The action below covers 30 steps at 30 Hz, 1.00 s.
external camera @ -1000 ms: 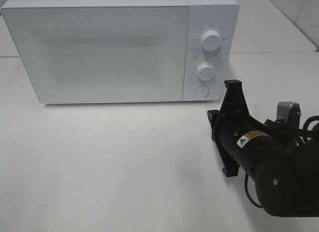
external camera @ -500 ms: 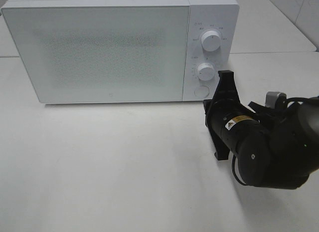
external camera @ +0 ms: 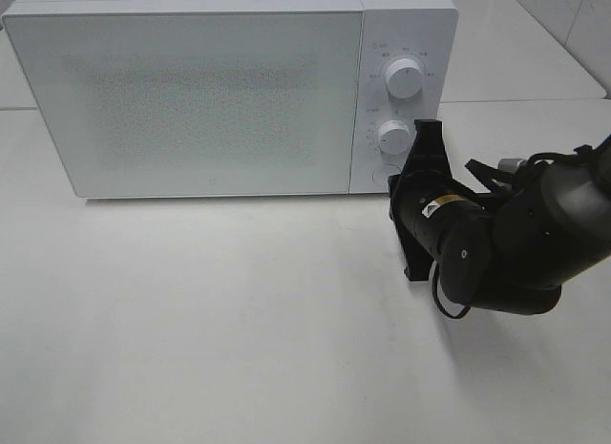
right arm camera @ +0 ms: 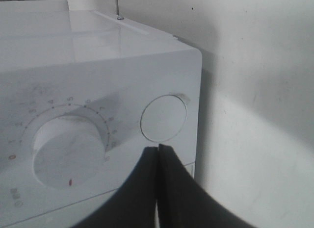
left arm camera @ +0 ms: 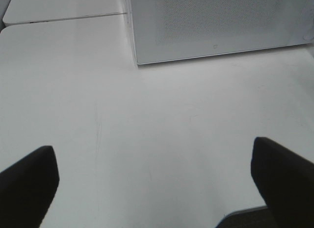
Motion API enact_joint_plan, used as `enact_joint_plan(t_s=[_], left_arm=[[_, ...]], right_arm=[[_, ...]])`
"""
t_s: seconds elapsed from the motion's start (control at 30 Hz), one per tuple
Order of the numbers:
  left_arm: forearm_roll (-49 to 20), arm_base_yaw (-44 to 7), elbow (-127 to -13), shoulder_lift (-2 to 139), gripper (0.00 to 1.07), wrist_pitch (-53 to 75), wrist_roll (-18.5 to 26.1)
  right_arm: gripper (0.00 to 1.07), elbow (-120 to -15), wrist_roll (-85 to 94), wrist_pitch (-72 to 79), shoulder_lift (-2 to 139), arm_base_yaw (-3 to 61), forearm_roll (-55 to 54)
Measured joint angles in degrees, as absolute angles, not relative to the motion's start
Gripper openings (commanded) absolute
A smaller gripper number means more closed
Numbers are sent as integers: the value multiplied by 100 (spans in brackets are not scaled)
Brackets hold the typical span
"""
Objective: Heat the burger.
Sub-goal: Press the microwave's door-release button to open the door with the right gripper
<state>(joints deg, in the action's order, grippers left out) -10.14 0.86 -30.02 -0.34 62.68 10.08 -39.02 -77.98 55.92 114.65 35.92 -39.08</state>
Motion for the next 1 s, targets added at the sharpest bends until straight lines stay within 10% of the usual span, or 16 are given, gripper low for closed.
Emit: enact_joint_plan(t_s=[1.0], left_arm=[[-1014,86,-3002,-34,100,6268,1008]], right_arm=[[0,-4864,-7678,5277,12204,3249,-3890]])
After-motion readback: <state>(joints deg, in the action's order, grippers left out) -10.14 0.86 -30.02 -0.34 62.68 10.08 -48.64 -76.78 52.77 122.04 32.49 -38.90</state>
